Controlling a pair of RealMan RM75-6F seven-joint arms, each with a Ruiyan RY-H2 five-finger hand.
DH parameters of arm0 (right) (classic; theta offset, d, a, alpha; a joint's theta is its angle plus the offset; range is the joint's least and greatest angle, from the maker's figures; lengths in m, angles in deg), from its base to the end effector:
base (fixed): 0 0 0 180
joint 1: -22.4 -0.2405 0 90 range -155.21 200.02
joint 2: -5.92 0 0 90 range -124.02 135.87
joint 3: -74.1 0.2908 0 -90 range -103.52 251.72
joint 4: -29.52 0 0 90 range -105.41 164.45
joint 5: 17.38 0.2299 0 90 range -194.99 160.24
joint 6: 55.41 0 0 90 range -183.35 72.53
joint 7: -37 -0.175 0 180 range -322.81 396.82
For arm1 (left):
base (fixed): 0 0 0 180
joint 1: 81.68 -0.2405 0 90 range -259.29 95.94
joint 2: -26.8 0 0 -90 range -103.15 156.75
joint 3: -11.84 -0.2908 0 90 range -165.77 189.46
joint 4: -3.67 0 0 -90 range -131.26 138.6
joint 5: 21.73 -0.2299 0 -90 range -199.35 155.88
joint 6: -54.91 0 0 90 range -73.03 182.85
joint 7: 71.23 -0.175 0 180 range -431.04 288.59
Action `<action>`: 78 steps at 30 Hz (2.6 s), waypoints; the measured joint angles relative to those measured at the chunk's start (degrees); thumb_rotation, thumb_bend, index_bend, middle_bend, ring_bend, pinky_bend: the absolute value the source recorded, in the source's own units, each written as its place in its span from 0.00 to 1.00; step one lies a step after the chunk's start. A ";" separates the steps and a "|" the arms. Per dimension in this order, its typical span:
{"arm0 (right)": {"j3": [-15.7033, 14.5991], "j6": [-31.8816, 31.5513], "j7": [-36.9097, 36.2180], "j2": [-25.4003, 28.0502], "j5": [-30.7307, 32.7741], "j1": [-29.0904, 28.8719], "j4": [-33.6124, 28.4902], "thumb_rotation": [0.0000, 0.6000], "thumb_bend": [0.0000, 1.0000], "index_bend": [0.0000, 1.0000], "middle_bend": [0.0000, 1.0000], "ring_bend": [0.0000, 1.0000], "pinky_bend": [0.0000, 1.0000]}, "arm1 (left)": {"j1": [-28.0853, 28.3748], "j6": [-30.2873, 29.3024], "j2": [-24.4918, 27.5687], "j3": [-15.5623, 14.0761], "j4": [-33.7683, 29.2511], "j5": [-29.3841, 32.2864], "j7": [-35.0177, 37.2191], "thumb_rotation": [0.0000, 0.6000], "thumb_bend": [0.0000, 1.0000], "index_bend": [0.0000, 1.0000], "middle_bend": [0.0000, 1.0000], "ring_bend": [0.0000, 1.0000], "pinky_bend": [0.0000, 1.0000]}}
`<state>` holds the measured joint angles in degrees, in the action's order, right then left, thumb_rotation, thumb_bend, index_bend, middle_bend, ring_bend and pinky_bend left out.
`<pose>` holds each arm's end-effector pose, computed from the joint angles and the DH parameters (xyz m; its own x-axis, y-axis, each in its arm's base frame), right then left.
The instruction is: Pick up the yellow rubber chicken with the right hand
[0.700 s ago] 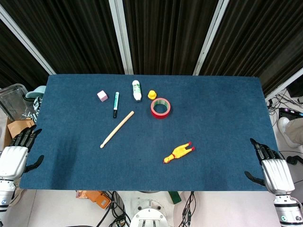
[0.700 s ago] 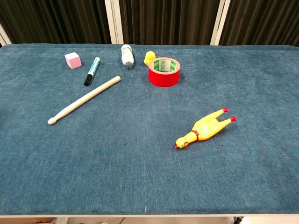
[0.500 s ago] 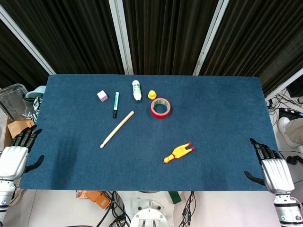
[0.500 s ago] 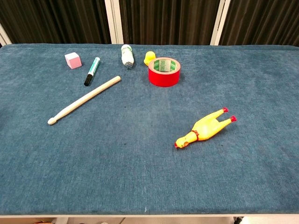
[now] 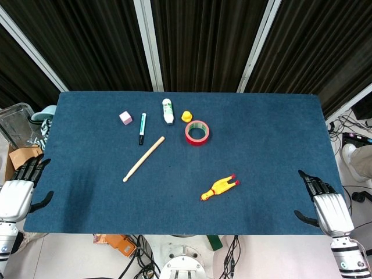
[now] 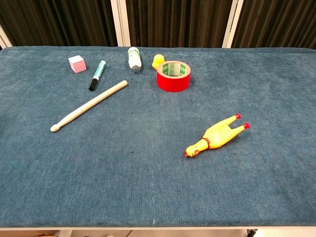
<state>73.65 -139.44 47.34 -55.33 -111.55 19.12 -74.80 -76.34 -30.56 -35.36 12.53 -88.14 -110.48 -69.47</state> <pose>-0.2948 -0.1889 0.1358 0.4289 -0.0724 0.9005 -0.8981 -0.1412 0.4164 -0.3484 0.2107 0.1608 0.4129 0.0280 0.9103 0.9097 -0.0614 -0.4107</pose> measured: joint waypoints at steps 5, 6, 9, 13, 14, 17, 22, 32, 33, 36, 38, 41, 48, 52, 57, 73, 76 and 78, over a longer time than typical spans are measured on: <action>0.67 3.07 -0.62 -1.17 -0.82 -2.73 1.68 1.00 0.23 0.05 0.25 0.22 0.32 | 0.04 0.07 -0.18 0.07 -0.09 0.08 -0.49 1.00 0.30 0.10 0.00 0.00 0.16; 0.95 4.48 -1.03 -1.35 -1.07 -3.90 2.23 1.00 0.23 0.05 0.25 0.22 0.31 | 0.04 0.03 -0.20 0.06 -0.08 0.01 -0.62 1.00 0.30 0.10 0.00 0.00 0.16; 1.98 8.94 -3.18 -1.84 -1.91 -8.11 4.17 1.00 0.23 0.05 0.25 0.21 0.29 | -0.01 -0.12 -0.17 0.12 0.03 0.04 -0.67 1.00 0.30 0.10 0.00 0.00 0.16; 3.54 15.02 -8.07 -3.10 -3.71 -15.21 8.67 1.00 0.23 0.05 0.25 0.21 0.29 | 0.05 0.09 -0.06 0.28 0.31 0.39 -0.75 1.00 0.30 0.10 0.00 0.00 0.16; 3.85 16.34 -9.15 -3.56 -4.20 -16.88 10.03 1.00 0.23 0.05 0.25 0.21 0.29 | 0.05 0.08 -0.06 0.31 0.34 0.42 -0.72 1.00 0.30 0.10 0.00 0.00 0.16; 4.71 19.72 -12.30 -5.69 -5.93 -21.86 14.69 1.00 0.23 0.05 0.25 0.21 0.29 | 0.03 0.01 -0.05 0.36 0.41 0.49 -0.76 1.00 0.30 0.10 0.00 0.00 0.16; 4.59 22.39 -17.86 -9.82 -9.41 -27.54 20.16 1.00 0.23 0.05 0.25 0.21 0.29 | 0.00 -0.05 -0.02 0.38 0.55 0.46 -0.93 1.00 0.30 0.10 0.00 0.00 0.16; 1.35 25.97 -22.69 -13.84 -12.23 -33.64 21.00 1.00 0.23 0.08 0.25 0.21 0.29 | 0.09 0.06 -0.07 0.37 0.73 0.36 -1.03 1.00 0.30 0.10 0.00 0.00 0.16; 1.16 26.74 -22.61 -14.15 -12.07 -34.06 21.15 1.00 0.23 0.08 0.25 0.21 0.29 | 0.09 0.08 -0.06 0.38 0.74 0.38 -1.00 1.00 0.30 0.10 0.00 0.00 0.16; 0.80 28.68 -22.21 -15.49 -10.94 -35.14 22.05 1.00 0.23 0.09 0.25 0.21 0.29 | 0.10 0.09 -0.04 0.39 0.75 0.39 -0.88 1.00 0.30 0.10 0.00 0.00 0.16; 0.56 29.70 -22.26 -16.49 -10.09 -35.72 22.96 1.00 0.23 0.10 0.25 0.21 0.29 | 0.11 0.12 -0.02 0.38 0.75 0.40 -0.80 1.00 0.30 0.10 0.00 0.00 0.16; 0.09 31.01 -22.58 -18.15 -9.12 -36.59 24.83 1.00 0.23 0.12 0.25 0.23 0.29 | 0.11 0.10 0.00 0.37 0.76 0.35 -0.79 1.00 0.30 0.10 0.00 0.00 0.16; -0.77 31.75 -23.91 -22.20 -7.78 -38.21 29.38 1.00 0.23 0.18 0.25 0.28 0.30 | 0.11 0.17 0.08 0.41 0.77 0.47 -0.57 1.00 0.30 0.10 0.00 0.00 0.16; -1.30 31.59 -24.20 -23.71 -7.36 -38.94 31.06 1.00 0.23 0.23 0.28 0.31 0.31 | 0.12 0.21 0.11 0.42 0.78 0.50 -0.45 1.00 0.30 0.10 0.00 0.00 0.16; -1.87 31.19 -23.91 -24.58 -6.79 -39.39 32.07 1.00 0.23 0.32 0.32 0.36 0.34 | 0.14 0.32 0.14 0.40 0.79 0.56 -0.34 1.00 0.30 0.10 0.00 0.00 0.16; -2.49 31.49 -22.40 -26.44 -4.81 -40.83 33.47 1.00 0.25 0.45 0.41 0.46 0.46 | 0.15 0.81 0.38 0.18 0.35 0.76 -0.63 1.00 0.30 0.10 0.00 0.00 0.16; -2.51 32.12 -21.71 -26.54 -4.41 -41.27 33.28 1.00 0.25 0.47 0.42 0.47 0.47 | 0.14 0.83 0.41 0.18 0.25 0.80 -0.65 1.00 0.30 0.10 0.00 0.00 0.16; -2.50 32.57 -21.32 -26.57 -4.06 -41.63 32.96 1.00 0.26 0.48 0.43 0.48 0.47 | 0.13 0.83 0.45 0.18 0.18 0.83 -0.64 1.00 0.30 0.10 0.00 0.00 0.16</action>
<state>71.15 -106.87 26.02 -81.90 -115.61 -22.51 -41.83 -76.22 -29.72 -34.91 12.72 -87.96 -109.65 -70.11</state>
